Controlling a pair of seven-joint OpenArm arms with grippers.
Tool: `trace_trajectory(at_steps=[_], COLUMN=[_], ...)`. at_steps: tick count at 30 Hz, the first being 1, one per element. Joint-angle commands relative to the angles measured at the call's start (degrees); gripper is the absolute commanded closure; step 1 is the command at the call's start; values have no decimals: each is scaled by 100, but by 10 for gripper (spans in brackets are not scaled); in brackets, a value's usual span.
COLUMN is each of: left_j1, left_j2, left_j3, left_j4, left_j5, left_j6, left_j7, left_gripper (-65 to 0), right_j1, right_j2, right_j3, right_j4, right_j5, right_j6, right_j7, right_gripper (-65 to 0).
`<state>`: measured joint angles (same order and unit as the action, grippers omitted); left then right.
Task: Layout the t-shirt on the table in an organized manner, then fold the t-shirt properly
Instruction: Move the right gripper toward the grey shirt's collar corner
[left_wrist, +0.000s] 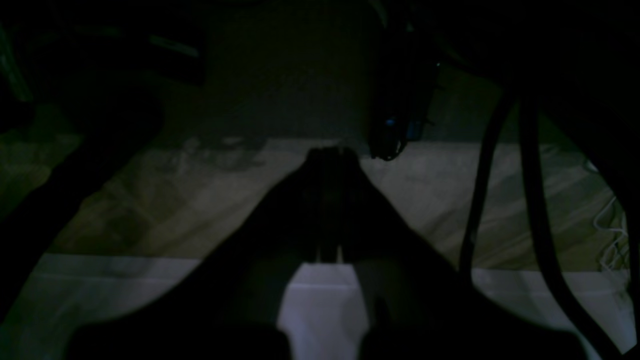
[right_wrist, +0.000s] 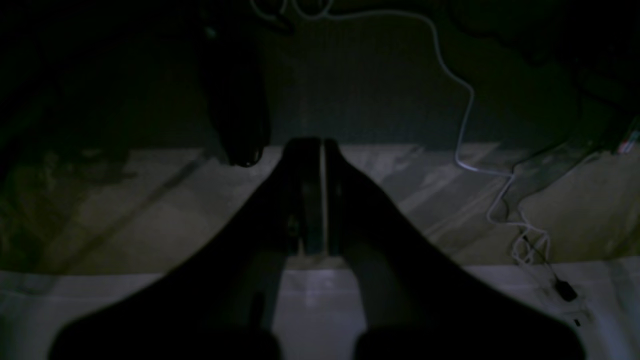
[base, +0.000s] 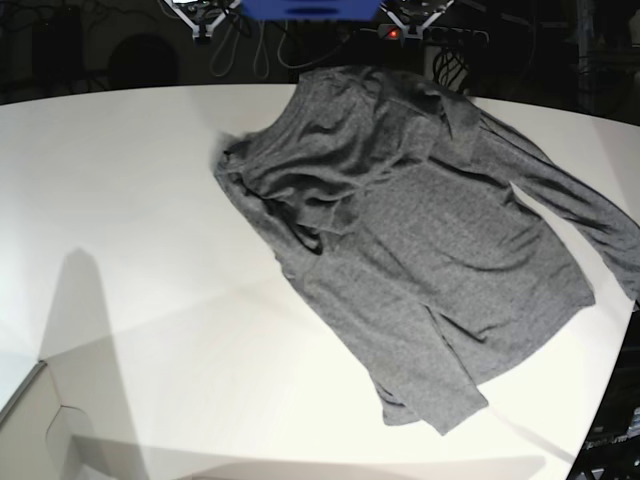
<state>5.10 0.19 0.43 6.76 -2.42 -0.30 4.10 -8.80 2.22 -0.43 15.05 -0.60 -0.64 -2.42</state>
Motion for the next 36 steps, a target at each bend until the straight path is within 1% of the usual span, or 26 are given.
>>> trace_trajectory(at_steps=[1, 21, 23, 27, 31, 33, 36], left_j1=[48, 109, 145, 470, 663, 813, 1103], left_j2=[12, 12, 12, -111, -111, -128, -252], left_j3=[6, 6, 6, -12, -12, -12, -29], left_j4=[5, 14, 172, 752, 910, 1025, 1429], left_j5=[17, 17, 17, -35, -35, -35, -35], left_j6=[51, 34, 25, 25, 16, 16, 16], left_j7=[-1, -45, -45, 8, 8, 8, 8], left_gripper=[0, 0, 0, 0, 0, 0, 0], right_j1=[-13, -57, -57, -162, -479, -795, -1322], right_j2=[20, 29, 29, 29, 46, 117, 152], right_j3=[3, 12, 12, 38, 38, 21, 38], right_j4=[12, 12, 12, 73, 478, 908, 1779], right_j5=[29, 29, 29, 29, 29, 29, 29], right_j6=[69, 69, 69, 69, 69, 69, 78], right_j7=[9, 17, 26, 35, 26, 26, 26], right_gripper=[0, 0, 0, 0, 0, 0, 0])
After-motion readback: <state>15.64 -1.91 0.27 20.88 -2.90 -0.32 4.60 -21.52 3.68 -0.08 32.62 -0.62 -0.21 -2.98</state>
